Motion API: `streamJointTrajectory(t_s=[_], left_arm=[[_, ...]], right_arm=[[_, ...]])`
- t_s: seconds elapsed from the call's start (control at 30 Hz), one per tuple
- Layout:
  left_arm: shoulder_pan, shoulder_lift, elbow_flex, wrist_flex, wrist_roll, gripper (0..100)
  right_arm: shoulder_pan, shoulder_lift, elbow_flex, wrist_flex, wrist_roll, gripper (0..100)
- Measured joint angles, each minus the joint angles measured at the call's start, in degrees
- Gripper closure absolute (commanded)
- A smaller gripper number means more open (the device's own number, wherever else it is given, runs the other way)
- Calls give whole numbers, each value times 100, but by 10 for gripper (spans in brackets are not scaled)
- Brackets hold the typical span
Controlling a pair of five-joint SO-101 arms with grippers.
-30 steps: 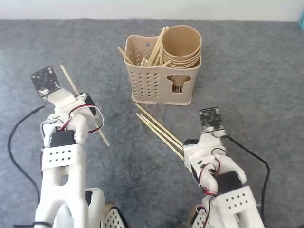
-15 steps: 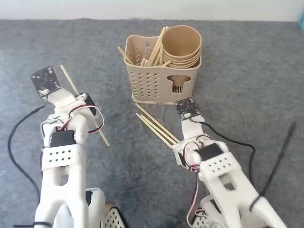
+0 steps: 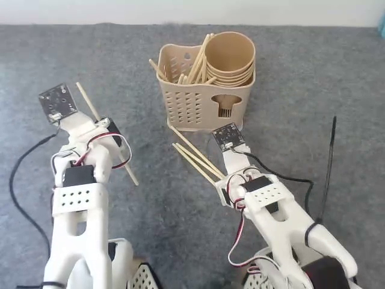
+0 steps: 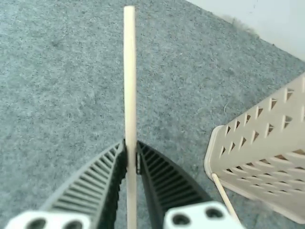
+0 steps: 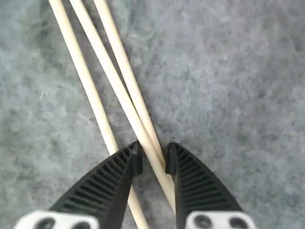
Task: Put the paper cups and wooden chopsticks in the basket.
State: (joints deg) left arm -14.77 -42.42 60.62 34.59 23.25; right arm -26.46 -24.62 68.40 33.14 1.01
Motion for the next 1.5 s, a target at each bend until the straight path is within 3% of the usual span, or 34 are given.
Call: streamJointTrajectory(t_s=[0.03, 0.4, 0.67, 1.27, 1.37, 1.5], left_arm=[[0, 0, 0, 0, 0, 990], [0, 0, 0, 0, 0, 990], [0, 9, 0, -132, 0, 990], [0, 53, -9, -167, 0, 990], [0, 53, -167, -167, 0, 990], [0, 53, -738, -167, 0, 990]], right_arm=[[0, 0, 0, -9, 18, 998], [-9, 0, 0, 53, 88, 991], [-44, -343, 0, 396, 554, 991], [-105, -6760, 9, 2637, 949, 991], [-105, -7771, 9, 2646, 510, 991], [-53, -7780, 9, 2637, 0, 991]])
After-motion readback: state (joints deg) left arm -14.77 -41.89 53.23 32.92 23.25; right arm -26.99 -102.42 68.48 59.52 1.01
